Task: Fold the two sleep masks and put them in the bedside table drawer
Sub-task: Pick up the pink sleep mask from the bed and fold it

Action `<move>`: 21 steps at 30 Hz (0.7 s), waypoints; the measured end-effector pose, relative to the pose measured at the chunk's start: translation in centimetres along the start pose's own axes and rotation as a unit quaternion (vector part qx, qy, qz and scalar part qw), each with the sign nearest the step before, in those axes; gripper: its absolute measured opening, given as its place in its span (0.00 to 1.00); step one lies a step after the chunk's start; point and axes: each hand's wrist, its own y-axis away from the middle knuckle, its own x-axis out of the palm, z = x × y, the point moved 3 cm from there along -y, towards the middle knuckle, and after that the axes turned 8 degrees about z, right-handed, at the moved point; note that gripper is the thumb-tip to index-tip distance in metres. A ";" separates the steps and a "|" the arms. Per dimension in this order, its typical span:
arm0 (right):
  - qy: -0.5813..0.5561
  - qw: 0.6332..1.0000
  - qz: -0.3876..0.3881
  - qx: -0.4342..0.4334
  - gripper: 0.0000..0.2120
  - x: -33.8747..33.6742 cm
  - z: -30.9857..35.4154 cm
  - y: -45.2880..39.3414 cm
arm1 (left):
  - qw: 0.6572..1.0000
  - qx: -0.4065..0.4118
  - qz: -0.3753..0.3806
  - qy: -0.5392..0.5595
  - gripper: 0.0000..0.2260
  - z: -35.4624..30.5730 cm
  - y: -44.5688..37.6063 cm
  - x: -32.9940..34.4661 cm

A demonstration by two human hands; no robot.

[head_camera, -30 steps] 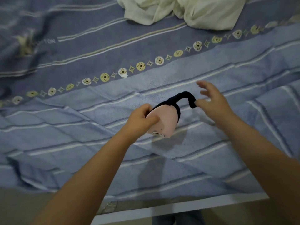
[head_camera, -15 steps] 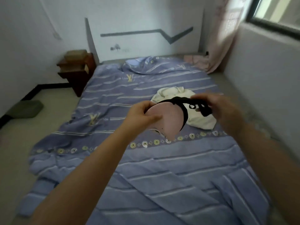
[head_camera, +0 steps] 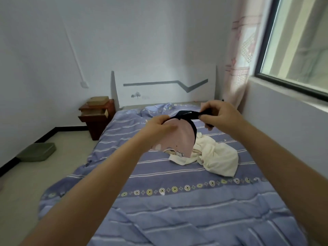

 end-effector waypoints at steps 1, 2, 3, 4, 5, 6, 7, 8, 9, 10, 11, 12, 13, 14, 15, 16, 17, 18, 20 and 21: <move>-0.054 0.998 -0.003 0.012 0.08 -0.4 -0.3 -0.1 | 1.000 -0.002 -0.014 -0.005 0.08 0.1 -0.2 -0.3; -0.107 0.994 -0.012 0.029 0.09 -0.8 -0.8 -0.1 | 1.000 -0.003 -0.024 -0.010 0.07 0.2 -0.3 -0.5; -0.158 0.986 -0.028 0.053 0.10 -1.1 -1.2 -0.1 | 0.999 -0.004 -0.030 -0.015 0.06 0.3 -0.4 -0.7; -0.203 0.974 -0.048 0.082 0.11 -1.4 -1.8 -0.2 | 0.999 -0.005 -0.029 -0.022 0.05 0.4 -0.4 -0.8; -0.248 0.959 -0.068 0.117 0.11 -1.5 -2.4 -0.1 | 0.999 -0.006 -0.022 -0.035 0.05 0.5 -0.4 -0.7; -0.297 0.939 -0.086 0.151 0.12 -1.5 -2.9 -0.1 | 0.999 -0.005 -0.008 -0.054 0.06 0.5 -0.4 -0.5; -0.358 0.911 -0.104 0.174 0.13 -1.4 -3.4 0.0 | 0.997 0.001 0.009 -0.078 0.06 0.5 -0.4 -0.1; -0.424 0.879 -0.120 0.185 0.14 -1.2 -3.7 0.0 | 0.994 0.007 0.028 -0.105 0.07 0.4 -0.5 0.4; -0.483 0.845 -0.133 0.185 0.14 -1.1 -3.9 0.1 | 0.990 0.010 0.043 -0.133 0.07 0.4 -0.5 1.0; -0.527 0.819 -0.142 0.178 0.14 -1.1 -3.9 0.2 | 0.985 0.011 0.057 -0.162 0.07 0.5 -0.6 1.5; -0.548 0.805 -0.147 0.171 0.14 -1.2 -3.9 0.2 | 0.979 0.012 0.069 -0.190 0.08 0.6 -0.7 2.0; -0.542 0.812 -0.143 0.165 0.14 -1.4 -3.8 0.3 | 0.974 0.016 0.078 -0.213 0.08 0.7 -0.9 2.4; -0.510 0.835 -0.129 0.158 0.14 -1.7 -3.7 0.3 | 0.970 0.018 0.084 -0.226 0.09 0.9 -1.1 2.7; -0.458 0.870 -0.105 0.145 0.14 -2.0 -3.4 0.4 | 0.970 0.017 0.086 -0.225 0.10 0.9 -1.4 2.8; -0.381 0.913 -0.072 0.127 0.14 -2.2 -3.1 0.6 | 0.973 0.011 0.085 -0.215 0.10 1.0 -1.6 2.7; -0.279 0.954 -0.036 0.104 0.14 -2.5 -2.6 0.9 | 0.977 0.001 0.087 -0.195 0.09 1.0 -1.8 2.4; -0.170 0.982 0.000 0.077 0.16 -2.7 -2.1 1.3 | 0.983 -0.015 0.094 -0.159 0.08 1.1 -2.0 2.0; -0.079 0.995 0.029 0.050 0.17 -2.8 -1.7 1.7 | 0.989 -0.033 0.101 -0.107 0.08 1.2 -2.1 1.5; 0.016 0.996 0.076 0.031 0.16 -2.8 -1.2 2.4 | 0.992 -0.068 0.109 0.020 0.09 1.5 -2.2 0.6; 0.053 0.993 0.103 0.035 0.15 -2.6 -1.2 2.7 | 0.988 -0.081 0.107 0.073 0.08 1.7 -2.3 0.3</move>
